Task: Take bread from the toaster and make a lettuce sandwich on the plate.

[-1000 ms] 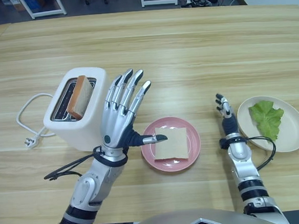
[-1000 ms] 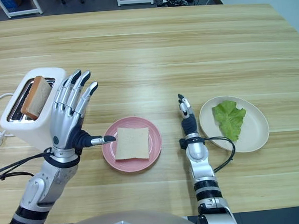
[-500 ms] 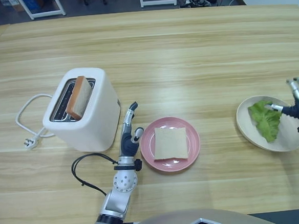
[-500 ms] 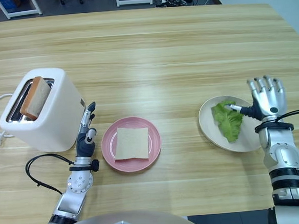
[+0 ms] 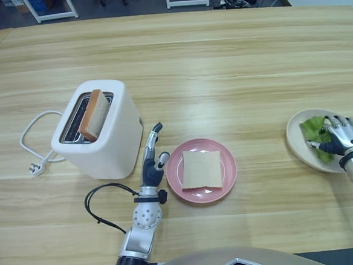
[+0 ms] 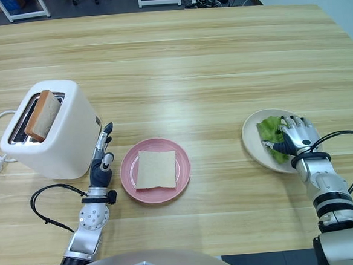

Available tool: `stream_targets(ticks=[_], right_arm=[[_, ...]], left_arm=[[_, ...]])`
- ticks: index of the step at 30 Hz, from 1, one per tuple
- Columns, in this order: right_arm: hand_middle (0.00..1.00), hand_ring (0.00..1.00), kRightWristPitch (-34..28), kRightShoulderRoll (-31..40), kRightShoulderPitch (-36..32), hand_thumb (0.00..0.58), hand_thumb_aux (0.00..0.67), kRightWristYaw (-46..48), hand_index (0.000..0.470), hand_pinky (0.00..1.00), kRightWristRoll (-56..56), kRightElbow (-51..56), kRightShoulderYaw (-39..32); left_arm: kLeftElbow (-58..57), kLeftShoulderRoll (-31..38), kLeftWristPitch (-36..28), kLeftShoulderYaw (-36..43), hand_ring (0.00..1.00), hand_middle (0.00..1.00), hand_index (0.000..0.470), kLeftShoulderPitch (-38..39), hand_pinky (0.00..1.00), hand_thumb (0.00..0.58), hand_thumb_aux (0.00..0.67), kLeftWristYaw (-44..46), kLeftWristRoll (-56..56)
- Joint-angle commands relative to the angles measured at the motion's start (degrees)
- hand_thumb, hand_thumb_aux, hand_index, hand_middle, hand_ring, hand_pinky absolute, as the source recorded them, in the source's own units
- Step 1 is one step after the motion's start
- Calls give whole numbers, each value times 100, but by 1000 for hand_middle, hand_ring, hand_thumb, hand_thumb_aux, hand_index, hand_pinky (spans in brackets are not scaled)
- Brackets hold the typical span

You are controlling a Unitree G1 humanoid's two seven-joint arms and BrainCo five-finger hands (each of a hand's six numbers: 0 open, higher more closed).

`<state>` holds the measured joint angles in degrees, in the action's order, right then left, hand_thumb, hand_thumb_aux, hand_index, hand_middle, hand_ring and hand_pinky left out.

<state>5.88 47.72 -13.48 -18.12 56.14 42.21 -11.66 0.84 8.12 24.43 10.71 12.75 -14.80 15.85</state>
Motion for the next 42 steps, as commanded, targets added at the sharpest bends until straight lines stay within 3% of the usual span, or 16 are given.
stream_targets(ticks=[1,11,18,23,30,36,42], right_arm=[[0,0,-142,164,183,580,670,-111,470,0,-115,-475,-16],[0,0,-585,302,877,580,670,-120,470,0,-270,-3077,585],[0,0,-544,49,839,580,670,142,470,0,-240,-4501,682],[0,0,-244,-679,196,580,670,429,470,0,74,-5086,-97],[0,0,221,-1901,-378,580,670,552,470,0,663,-3869,-1616],[0,0,452,-2100,63,580,670,639,470,0,855,-4085,-2166],[0,0,561,-1797,794,580,670,939,470,0,800,-5137,-2034]], left_arm=[[-77,-72,-9,-40,0,0,0,61,0,0,0,33,138],[-230,-201,73,-82,0,0,0,46,0,0,0,-28,308],[-398,-316,136,-104,0,0,0,14,0,0,0,-45,342],[-534,-472,123,-121,0,0,0,-98,0,0,0,81,102],[-633,-606,49,-167,0,0,0,-169,0,0,0,269,-125],[-708,-678,36,-148,0,0,0,-199,0,0,0,294,-90],[-870,-719,66,-181,0,0,0,-232,0,0,0,259,-37]])
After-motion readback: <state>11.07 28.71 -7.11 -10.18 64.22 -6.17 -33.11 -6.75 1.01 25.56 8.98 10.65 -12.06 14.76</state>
